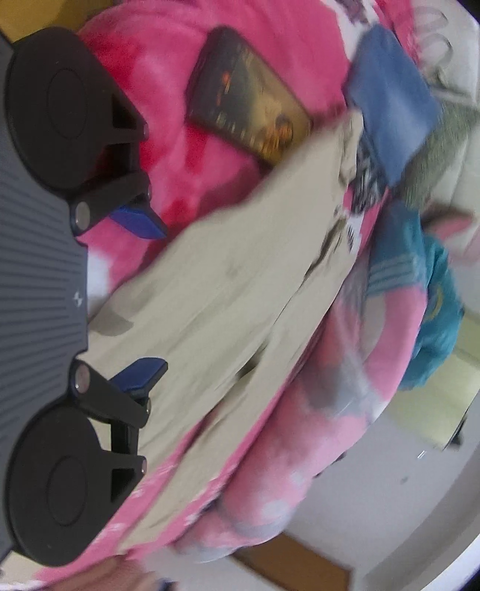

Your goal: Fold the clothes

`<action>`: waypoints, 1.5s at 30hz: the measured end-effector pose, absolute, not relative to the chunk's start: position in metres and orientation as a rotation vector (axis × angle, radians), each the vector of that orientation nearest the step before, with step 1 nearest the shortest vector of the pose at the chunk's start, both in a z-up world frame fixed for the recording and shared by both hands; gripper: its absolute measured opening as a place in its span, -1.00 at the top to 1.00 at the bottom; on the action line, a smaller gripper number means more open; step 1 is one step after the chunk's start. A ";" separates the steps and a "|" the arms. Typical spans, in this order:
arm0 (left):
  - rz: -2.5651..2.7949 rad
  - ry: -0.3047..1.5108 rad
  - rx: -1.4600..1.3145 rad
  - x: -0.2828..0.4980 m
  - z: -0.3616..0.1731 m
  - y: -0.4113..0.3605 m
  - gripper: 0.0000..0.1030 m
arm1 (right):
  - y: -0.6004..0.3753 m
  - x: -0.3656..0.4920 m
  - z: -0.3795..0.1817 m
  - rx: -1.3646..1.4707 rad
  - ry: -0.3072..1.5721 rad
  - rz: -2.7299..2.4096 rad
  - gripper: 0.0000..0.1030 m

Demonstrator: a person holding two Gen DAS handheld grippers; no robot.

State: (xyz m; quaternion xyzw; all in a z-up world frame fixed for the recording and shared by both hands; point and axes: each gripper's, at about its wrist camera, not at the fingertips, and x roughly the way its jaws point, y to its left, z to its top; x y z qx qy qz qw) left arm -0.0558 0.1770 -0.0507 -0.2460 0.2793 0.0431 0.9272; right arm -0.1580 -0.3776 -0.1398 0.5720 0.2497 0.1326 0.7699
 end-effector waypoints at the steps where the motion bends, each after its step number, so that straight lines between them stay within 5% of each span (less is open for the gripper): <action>1: 0.100 0.570 -0.525 -0.054 -0.051 0.183 -0.40 | -0.378 -0.157 -0.140 1.240 0.544 0.285 0.73; 18: 0.150 0.551 -0.917 0.011 -0.049 0.296 -0.30 | -0.387 -0.151 -0.138 1.217 0.568 0.268 0.75; 25: 0.190 0.571 -0.912 0.038 -0.048 0.306 0.05 | -0.389 -0.152 -0.130 1.166 0.571 0.267 0.82; 34: 0.264 0.610 -0.912 0.075 -0.041 0.330 0.07 | -0.392 -0.144 -0.111 1.115 0.539 0.258 0.92; 36: 0.266 0.618 -0.908 0.078 -0.039 0.331 0.14 | -0.394 -0.140 -0.106 1.109 0.529 0.260 0.93; 38: 0.288 0.649 -0.875 0.083 -0.038 0.330 0.63 | -0.395 -0.136 -0.101 1.097 0.518 0.260 0.93; 45: 0.314 0.632 -0.748 0.089 -0.028 0.313 0.86 | -0.400 -0.111 -0.071 1.019 0.469 0.270 0.95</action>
